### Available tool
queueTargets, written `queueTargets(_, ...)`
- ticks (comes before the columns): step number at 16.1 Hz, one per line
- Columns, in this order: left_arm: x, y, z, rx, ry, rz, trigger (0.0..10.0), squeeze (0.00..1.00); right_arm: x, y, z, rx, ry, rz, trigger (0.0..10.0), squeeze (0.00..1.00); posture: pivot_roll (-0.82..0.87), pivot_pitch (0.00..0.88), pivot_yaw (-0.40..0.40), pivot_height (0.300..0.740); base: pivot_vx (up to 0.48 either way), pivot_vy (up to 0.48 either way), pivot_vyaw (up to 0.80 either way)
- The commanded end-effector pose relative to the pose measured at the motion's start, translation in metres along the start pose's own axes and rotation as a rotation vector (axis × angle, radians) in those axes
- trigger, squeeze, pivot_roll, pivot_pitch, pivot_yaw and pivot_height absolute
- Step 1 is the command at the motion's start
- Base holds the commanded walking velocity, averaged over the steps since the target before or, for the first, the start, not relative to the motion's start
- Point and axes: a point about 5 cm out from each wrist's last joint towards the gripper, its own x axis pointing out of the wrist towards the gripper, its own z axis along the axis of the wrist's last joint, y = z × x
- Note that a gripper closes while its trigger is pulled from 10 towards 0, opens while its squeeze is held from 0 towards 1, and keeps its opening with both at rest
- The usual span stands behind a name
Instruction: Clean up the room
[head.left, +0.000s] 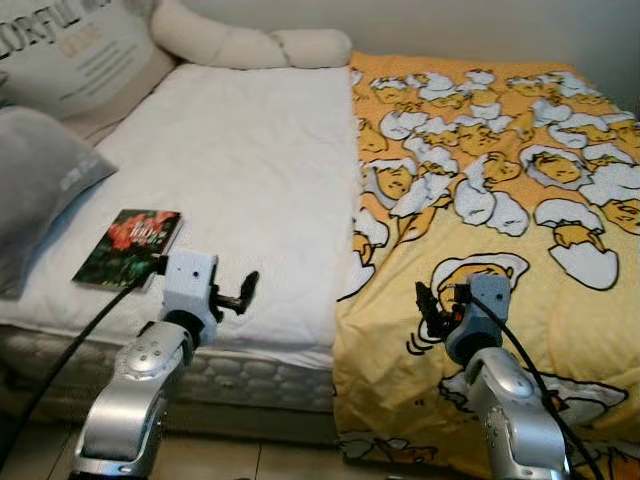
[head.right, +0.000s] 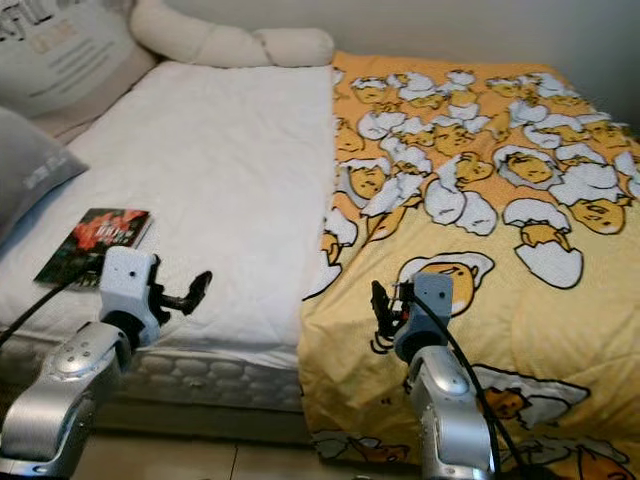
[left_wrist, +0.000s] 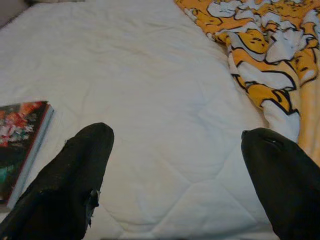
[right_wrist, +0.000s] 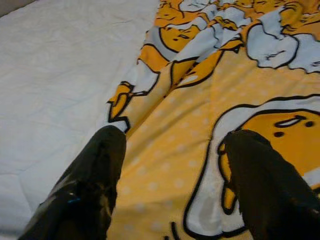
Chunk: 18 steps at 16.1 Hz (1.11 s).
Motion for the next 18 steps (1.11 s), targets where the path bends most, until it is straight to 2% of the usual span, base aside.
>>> queueTargets(1,-0.003,-0.001,-0.002,0.006,0.002,0.008,10.0,0.01,-0.001,-0.006,0.003,-0.020,0.005,-0.034,10.0,1.00,0.01,0.000,0.016,0.740,0.000,-0.337,0.00)
queueTargets(3,-0.011,0.001,-0.008,-0.011,0.015,0.021,10.0,0.01,0.005,-0.006,0.004,-0.035,0.000,-0.054,10.0,1.00,0.04,0.000,-0.005,0.740,0.000,-0.338,0.00)
queueTargets(4,-0.007,0.005,-0.007,0.060,0.019,0.038,10.0,0.00,0.007,0.000,0.006,-0.018,-0.010,-0.032,10.0,1.00,0.03,0.000,0.004,0.740,0.000,-0.307,0.00)
queueTargets(5,-0.004,0.005,-0.003,0.034,0.003,0.030,10.0,0.00,0.009,0.003,0.008,-0.010,-0.021,-0.013,10.0,1.00,0.03,0.000,0.007,0.740,0.000,-0.368,0.00)
queueTargets(8,0.001,0.010,0.004,0.047,-0.009,0.031,10.0,0.00,0.014,0.013,0.011,0.023,-0.041,0.023,10.0,1.00,0.07,0.000,0.000,0.740,0.000,-0.364,0.00)
queueTargets(9,0.002,0.012,0.004,0.049,-0.009,0.035,10.0,0.01,0.014,0.016,0.010,0.023,-0.041,0.034,10.0,1.00,0.06,0.000,0.003,0.740,0.000,-0.364,0.00)
queueTargets(10,0.003,0.014,0.005,0.058,-0.012,0.038,10.0,0.00,0.016,0.019,0.008,-0.015,-0.024,0.036,10.0,1.00,0.06,0.000,0.010,0.740,0.000,-0.368,0.00)
queueTargets(15,0.006,0.010,0.006,0.074,-0.021,0.021,10.0,0.00,0.019,0.010,0.004,-0.009,0.000,-0.026,10.0,1.00,0.08,0.000,-0.002,0.740,0.000,-0.365,0.00)
queueTargets(18,0.007,0.009,0.008,0.078,-0.024,0.018,10.0,0.01,0.019,0.009,-0.002,-0.019,0.025,-0.037,10.0,1.00,0.08,0.000,-0.002,0.740,0.000,-0.366,-0.69)
